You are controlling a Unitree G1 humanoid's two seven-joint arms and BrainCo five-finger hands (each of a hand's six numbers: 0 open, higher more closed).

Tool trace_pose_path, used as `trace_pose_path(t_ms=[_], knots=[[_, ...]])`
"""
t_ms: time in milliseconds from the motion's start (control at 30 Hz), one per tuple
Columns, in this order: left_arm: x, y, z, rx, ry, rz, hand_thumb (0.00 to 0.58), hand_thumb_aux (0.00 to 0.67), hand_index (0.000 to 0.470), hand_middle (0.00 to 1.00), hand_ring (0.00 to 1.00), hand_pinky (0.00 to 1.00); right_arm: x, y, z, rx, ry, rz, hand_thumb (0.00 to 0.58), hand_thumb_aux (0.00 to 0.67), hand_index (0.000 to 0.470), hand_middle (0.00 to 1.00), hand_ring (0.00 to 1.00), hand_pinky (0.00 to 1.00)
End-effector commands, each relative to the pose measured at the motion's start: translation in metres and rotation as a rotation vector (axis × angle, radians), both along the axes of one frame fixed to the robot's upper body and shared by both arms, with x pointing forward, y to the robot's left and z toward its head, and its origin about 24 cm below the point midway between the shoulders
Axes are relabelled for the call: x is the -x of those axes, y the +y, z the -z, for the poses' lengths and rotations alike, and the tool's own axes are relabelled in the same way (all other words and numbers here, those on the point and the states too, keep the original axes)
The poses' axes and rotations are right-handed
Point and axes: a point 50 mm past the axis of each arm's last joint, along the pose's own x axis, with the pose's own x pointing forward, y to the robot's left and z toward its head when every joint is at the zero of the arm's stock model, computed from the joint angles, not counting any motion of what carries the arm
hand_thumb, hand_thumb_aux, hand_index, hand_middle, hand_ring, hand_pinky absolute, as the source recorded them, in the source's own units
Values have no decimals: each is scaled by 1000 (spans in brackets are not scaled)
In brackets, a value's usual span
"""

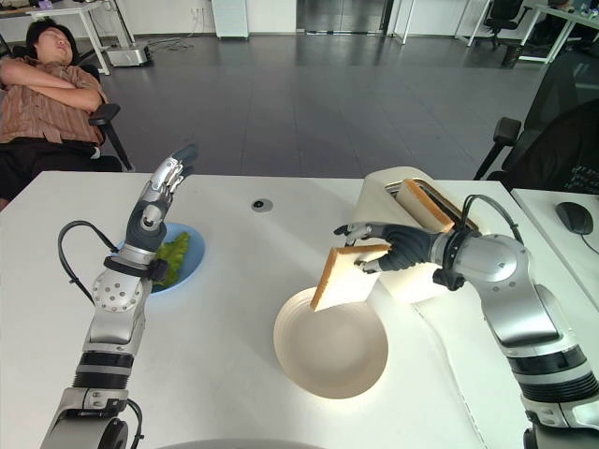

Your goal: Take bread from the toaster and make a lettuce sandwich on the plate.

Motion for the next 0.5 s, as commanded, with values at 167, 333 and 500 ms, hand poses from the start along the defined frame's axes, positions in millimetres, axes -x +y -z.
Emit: trace_pose_path(t_ms=[167, 333, 500], knots=[[2, 2, 1, -22, 18, -1, 0, 0, 0, 0, 0, 0, 11, 16, 15, 93, 122, -105, 580, 670, 470, 0, 0, 0], [4, 3, 0, -23, 17, -3, 0, 0, 0, 0, 0, 0, 19, 23, 17, 113, 165, -156, 580, 670, 470, 0, 0, 0], [4, 2, 0, -23, 19, -1, 0, 0, 0, 0, 0, 0, 23, 27, 19, 151, 197, -183, 580, 670, 470, 0, 0, 0]])
